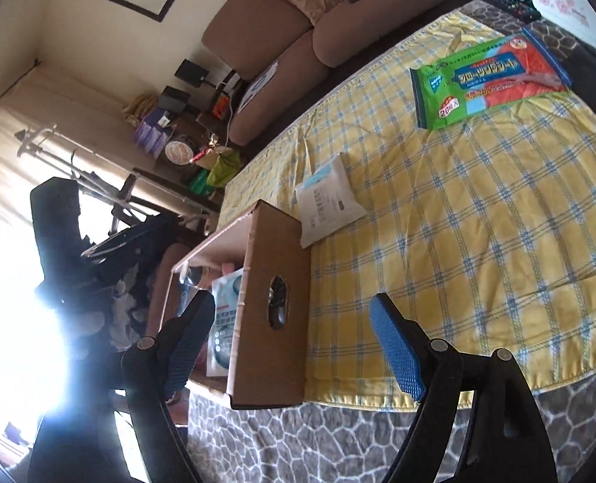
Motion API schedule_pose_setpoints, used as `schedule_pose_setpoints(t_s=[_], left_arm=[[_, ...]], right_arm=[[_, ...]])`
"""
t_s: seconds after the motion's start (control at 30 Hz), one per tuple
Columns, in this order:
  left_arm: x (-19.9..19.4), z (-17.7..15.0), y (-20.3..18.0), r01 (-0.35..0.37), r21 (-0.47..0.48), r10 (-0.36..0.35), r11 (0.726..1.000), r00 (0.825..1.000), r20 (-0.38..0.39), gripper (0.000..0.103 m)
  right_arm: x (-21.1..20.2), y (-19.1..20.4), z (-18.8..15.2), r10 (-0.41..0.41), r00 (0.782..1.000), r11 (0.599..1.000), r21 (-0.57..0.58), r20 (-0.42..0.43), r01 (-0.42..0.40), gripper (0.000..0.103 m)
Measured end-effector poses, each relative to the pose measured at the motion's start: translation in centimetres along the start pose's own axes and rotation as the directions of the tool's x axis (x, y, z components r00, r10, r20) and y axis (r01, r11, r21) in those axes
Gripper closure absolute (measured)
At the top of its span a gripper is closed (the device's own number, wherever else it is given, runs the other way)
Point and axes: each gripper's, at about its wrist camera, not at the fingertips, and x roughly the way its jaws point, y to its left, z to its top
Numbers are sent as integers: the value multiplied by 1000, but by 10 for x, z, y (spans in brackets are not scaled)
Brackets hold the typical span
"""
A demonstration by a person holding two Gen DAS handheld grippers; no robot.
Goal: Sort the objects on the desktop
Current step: 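Move the left tool to the white wipes packet and grasp it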
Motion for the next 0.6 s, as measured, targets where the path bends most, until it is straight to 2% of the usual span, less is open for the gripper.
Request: schedule_pose_setpoints(t_s=[0.13, 0.2, 0.23, 0.37, 0.5, 0.6], left_arm=[[49, 38, 35, 107, -84, -116, 991, 986, -116, 13], [78, 49, 50, 185, -136, -208, 973, 961, -181, 5], [93, 52, 56, 188, -148, -216, 971, 954, -206, 2], [147, 57, 70, 144, -137, -181, 980, 931, -316, 2], [183, 60, 73, 170, -150, -214, 974, 910, -356, 2], [204, 63, 65, 190, -113, -219, 975, 895, -389, 2]], right_arm=[[37, -18, 27, 32, 999, 999, 25, -21, -31, 20], [58, -24, 40, 43, 999, 999, 27, -33, -42, 20], [68, -28, 46, 51, 998, 998, 32, -38, -50, 20], [106, -44, 66, 67, 996, 996, 56, -58, -64, 20], [136, -56, 78, 42, 996, 998, 59, -77, -37, 20], [151, -64, 82, 73, 994, 995, 81, -84, -66, 20]])
